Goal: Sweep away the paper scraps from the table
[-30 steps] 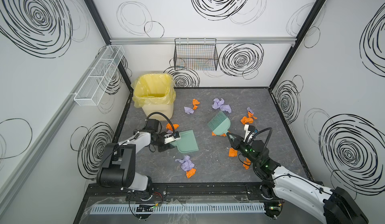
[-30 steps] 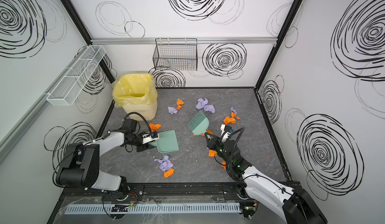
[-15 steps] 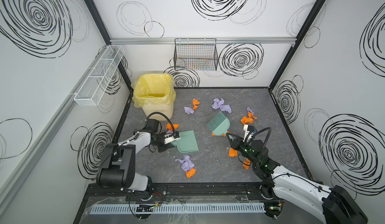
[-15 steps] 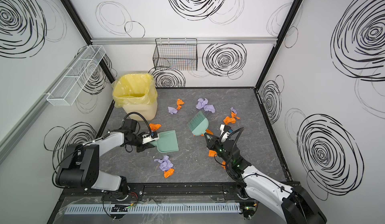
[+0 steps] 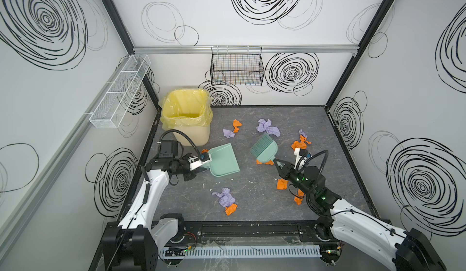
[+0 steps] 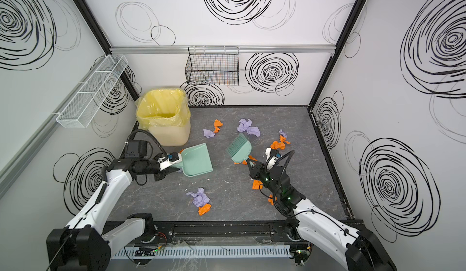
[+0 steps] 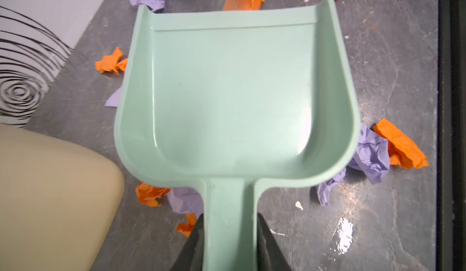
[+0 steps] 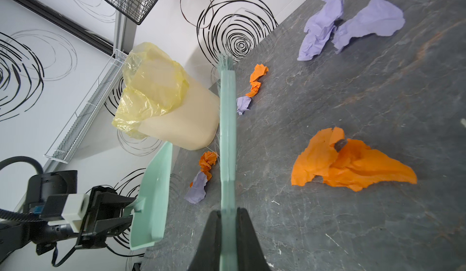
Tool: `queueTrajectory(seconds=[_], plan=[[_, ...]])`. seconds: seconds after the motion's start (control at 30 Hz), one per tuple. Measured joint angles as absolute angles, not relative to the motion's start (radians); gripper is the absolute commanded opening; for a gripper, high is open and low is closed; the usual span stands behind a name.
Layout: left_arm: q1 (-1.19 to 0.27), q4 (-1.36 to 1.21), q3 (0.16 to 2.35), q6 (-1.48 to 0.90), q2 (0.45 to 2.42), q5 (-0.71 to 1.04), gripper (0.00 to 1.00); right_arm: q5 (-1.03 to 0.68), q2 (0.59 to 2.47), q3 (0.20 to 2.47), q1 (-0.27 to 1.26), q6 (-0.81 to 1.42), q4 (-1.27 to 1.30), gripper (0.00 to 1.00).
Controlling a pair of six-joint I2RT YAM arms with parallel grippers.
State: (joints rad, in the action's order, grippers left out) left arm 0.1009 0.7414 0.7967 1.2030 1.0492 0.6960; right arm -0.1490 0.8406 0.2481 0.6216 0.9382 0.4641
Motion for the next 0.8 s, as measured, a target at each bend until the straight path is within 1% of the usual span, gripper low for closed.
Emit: queueTrajectory(seconds=[0.2, 0.4, 0.6, 0.8], plan=[[0.258, 0.915, 0.905, 1.264, 0.966, 0.744, 0.0, -0.304, 1.155, 0.5, 0.633, 0.947, 0.437, 0.0], [0.402, 1.076, 0.96, 1.354, 0.922, 0.822, 0.0, -0.522, 1.494, 0.764, 0.706, 0.965, 0.439, 0.0], [0.498, 1.185, 0.973, 1.44, 0.909, 0.886, 0.0, -0.697, 1.76, 0.997, 0.788, 1.023, 0.463, 0.0], [0.535, 1.258, 0.974, 1.515, 0.93, 0.925, 0.0, -0.799, 1.946, 1.168, 0.804, 1.103, 0.496, 0.0]])
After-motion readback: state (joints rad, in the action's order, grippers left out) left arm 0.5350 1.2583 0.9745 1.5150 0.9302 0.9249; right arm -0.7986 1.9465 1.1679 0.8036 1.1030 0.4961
